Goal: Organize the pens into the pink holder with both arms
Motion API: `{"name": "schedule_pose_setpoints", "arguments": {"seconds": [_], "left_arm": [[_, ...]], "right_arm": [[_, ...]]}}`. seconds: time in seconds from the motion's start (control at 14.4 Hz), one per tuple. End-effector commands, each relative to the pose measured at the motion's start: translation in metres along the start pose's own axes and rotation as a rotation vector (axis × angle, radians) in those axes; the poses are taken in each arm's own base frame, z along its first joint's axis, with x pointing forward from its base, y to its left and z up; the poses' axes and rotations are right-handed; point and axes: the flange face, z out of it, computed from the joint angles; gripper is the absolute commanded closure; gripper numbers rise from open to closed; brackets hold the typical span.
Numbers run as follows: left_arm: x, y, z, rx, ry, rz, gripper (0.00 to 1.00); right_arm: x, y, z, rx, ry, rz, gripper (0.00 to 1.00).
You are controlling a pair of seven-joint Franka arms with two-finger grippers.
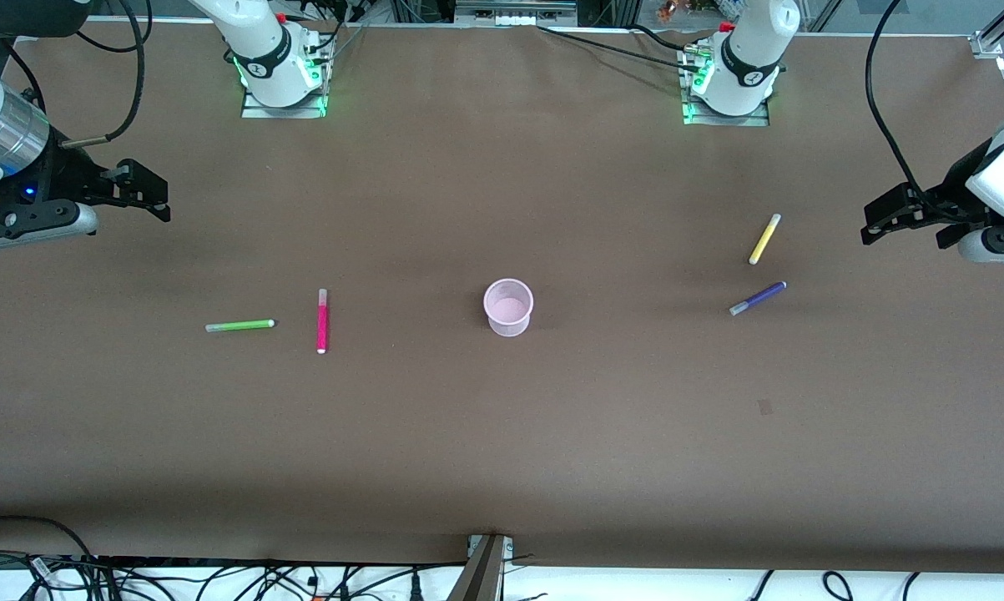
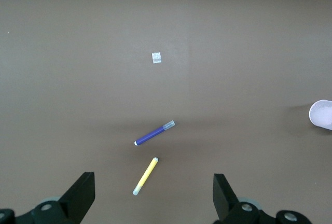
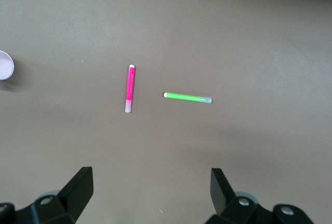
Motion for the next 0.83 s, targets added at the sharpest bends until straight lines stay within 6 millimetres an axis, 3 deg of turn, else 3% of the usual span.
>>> {"name": "schedule_pose_setpoints", "arguments": {"seconds": [0.0, 0.49, 0.76], "left_arm": [[-0.002, 0.001, -0.007, -0.004, -0.004, -0.006, 0.00], [-0.002, 0.008, -0.008, -0.001, -0.001, 0.015, 0.00], [0.000, 0.030, 0.001, -0.006, -0.018, 0.075, 0.00]], "right_arm": [[-0.006, 0.001, -0.007, 0.011, 0.009, 0.016, 0.00], [-0.006, 0.000, -0.007, 0.010, 0.010, 0.012, 0.00], [-0.007, 0.000, -0.006, 0.010, 0.003, 0.012, 0.00]]}}
